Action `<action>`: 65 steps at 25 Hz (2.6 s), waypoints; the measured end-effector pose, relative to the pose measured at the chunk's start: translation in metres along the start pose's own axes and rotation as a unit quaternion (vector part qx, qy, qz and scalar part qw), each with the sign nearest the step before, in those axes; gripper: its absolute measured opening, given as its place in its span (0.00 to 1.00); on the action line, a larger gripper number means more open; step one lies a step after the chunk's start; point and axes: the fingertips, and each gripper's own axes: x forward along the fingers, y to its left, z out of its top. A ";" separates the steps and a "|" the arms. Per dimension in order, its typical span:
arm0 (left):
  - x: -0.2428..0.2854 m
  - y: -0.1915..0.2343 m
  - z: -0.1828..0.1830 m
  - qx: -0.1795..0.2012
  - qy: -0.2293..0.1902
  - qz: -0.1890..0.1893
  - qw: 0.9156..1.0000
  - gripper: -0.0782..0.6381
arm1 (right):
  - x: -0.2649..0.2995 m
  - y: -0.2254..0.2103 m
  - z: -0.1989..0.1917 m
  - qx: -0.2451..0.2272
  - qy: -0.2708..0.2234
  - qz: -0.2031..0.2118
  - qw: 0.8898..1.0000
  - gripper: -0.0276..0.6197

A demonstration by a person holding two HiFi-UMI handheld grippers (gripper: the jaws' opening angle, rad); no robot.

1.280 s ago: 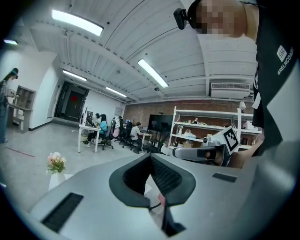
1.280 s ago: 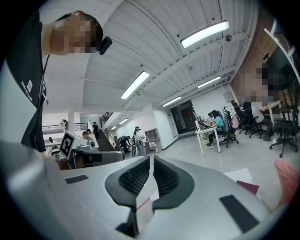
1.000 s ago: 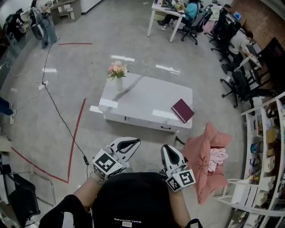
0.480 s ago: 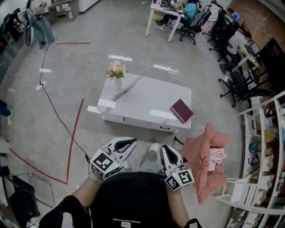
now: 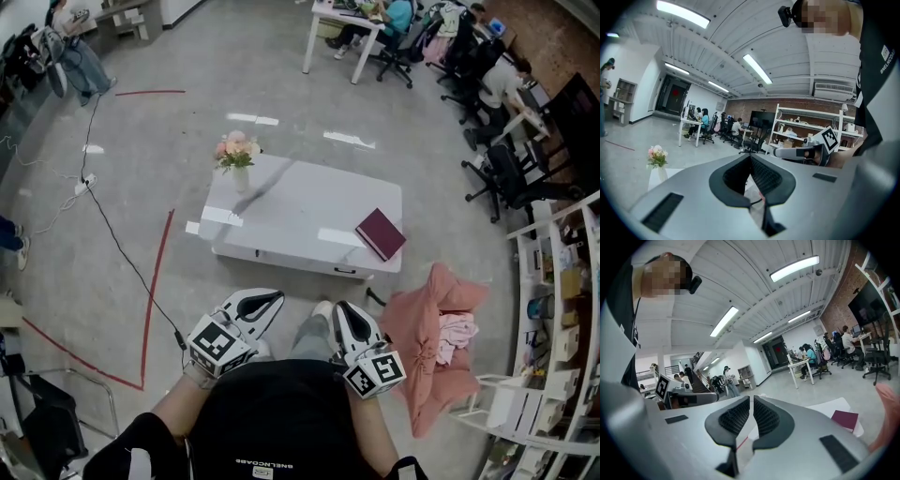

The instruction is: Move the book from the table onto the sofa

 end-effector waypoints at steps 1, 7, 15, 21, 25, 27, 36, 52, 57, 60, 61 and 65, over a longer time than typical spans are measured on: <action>0.007 0.003 0.001 0.000 0.002 0.001 1.000 0.13 | 0.004 -0.006 0.001 0.002 0.001 0.001 1.000 0.11; 0.048 0.020 0.010 -0.006 0.012 0.005 1.000 0.13 | 0.022 -0.047 0.011 0.019 0.008 -0.004 1.000 0.11; 0.109 0.039 0.025 -0.014 0.022 0.016 1.000 0.13 | 0.042 -0.109 0.038 0.033 0.010 -0.005 0.999 0.11; 0.163 0.041 0.042 -0.017 0.023 0.016 0.999 0.13 | 0.043 -0.167 0.070 0.043 0.002 -0.012 0.999 0.11; 0.198 0.041 0.051 -0.019 0.025 0.015 0.999 0.13 | 0.044 -0.204 0.087 0.041 0.002 -0.018 0.999 0.11; 0.213 0.042 0.054 -0.019 0.029 0.015 0.999 0.13 | 0.044 -0.222 0.096 0.043 -0.001 -0.022 0.999 0.11; 0.286 0.036 0.068 -0.027 0.036 0.015 0.999 0.13 | 0.026 -0.310 0.128 0.060 -0.018 -0.046 0.997 0.11; 0.372 0.027 0.055 -0.034 0.080 0.019 0.996 0.13 | -0.016 -0.440 0.151 0.106 -0.043 -0.104 0.988 0.11; 0.387 0.035 0.045 -0.045 0.092 0.015 0.995 0.13 | -0.021 -0.466 0.140 0.137 -0.041 -0.125 0.982 0.11; 0.399 0.043 0.040 -0.053 0.099 0.011 0.994 0.13 | -0.019 -0.481 0.134 0.160 -0.037 -0.140 0.976 0.11; 0.404 0.046 0.038 -0.057 0.101 0.008 0.993 0.13 | -0.018 -0.486 0.132 0.168 -0.035 -0.145 0.974 0.11; 0.417 0.059 0.028 -0.071 0.114 -0.003 0.991 0.13 | -0.011 -0.503 0.121 0.192 -0.029 -0.166 0.967 0.11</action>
